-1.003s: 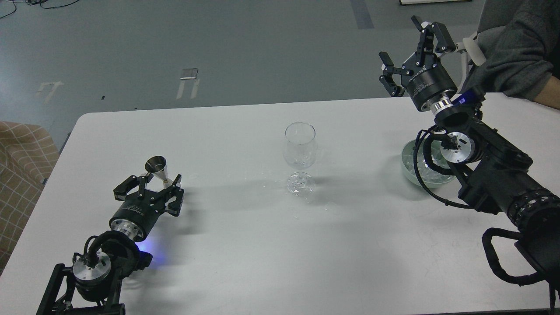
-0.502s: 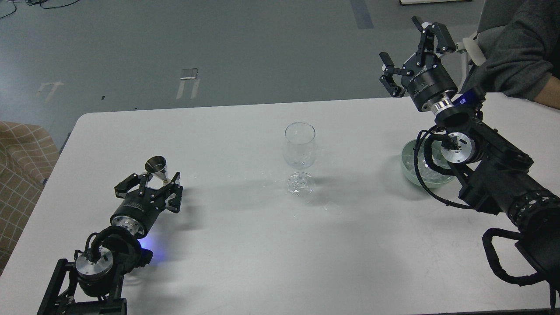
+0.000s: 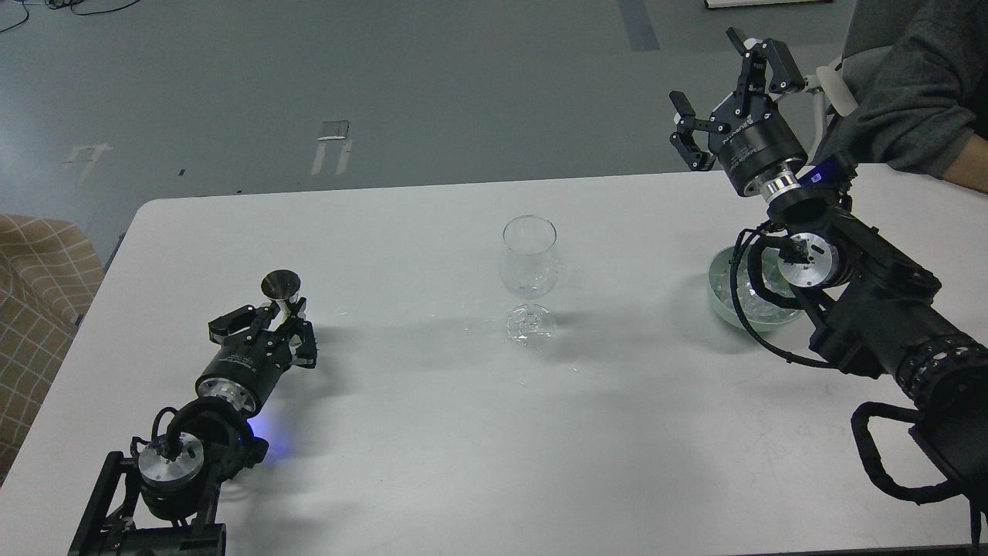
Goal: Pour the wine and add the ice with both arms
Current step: 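Close the left gripper on the jigger and lift it, then carry the jigger with the left gripper to beside the wine glass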
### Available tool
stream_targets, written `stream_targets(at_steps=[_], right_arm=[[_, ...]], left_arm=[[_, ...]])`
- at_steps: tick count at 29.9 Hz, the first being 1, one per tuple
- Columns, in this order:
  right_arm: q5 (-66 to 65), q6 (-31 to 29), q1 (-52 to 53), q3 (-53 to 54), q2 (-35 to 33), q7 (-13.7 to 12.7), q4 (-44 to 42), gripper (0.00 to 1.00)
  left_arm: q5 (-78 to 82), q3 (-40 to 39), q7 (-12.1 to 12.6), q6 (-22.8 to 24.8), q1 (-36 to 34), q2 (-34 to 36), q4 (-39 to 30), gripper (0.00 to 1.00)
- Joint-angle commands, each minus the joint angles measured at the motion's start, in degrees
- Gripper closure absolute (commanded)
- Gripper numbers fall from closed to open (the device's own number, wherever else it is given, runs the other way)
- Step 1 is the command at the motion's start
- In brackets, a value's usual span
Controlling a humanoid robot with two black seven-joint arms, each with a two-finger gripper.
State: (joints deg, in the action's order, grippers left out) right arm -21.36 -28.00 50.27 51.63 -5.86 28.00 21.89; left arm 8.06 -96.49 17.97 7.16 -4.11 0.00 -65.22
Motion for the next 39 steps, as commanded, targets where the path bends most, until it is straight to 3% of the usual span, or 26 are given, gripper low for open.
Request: stream_targets(at_steps=[1, 11, 21, 27, 39], right_arm=[[0.00, 0.00, 0.00, 0.05, 0.05, 0.00, -0.01, 0.00], [0.00, 0.00, 0.00, -0.03, -0.12, 0.00, -0.01, 0.00], [0.00, 0.00, -0.35, 0.05, -0.03, 0.00, -0.01, 0.00], [0.00, 0.00, -0.35, -0.04, -0.03, 0.00, -0.01, 0.00], [0.00, 0.00, -0.53, -0.04, 0.14, 0.00, -0.01, 0.00]], left_arm=[[-0.07, -0.10, 0.31, 0.04, -0.02, 0.00, 0.01, 1.00], [-0.07, 0.42, 0.92, -1.62, -1.34, 0.00, -1.49, 1.00], [0.02, 2.35, 3.12, -13.57, -2.22, 0.00, -12.90, 1.00], [0.11, 4.99, 3.21, -19.46, -2.22, 0.00, -19.23, 1.00], [2.83, 12.29, 3.30, -23.77, -2.83, 0.00, -25.31, 1.00]])
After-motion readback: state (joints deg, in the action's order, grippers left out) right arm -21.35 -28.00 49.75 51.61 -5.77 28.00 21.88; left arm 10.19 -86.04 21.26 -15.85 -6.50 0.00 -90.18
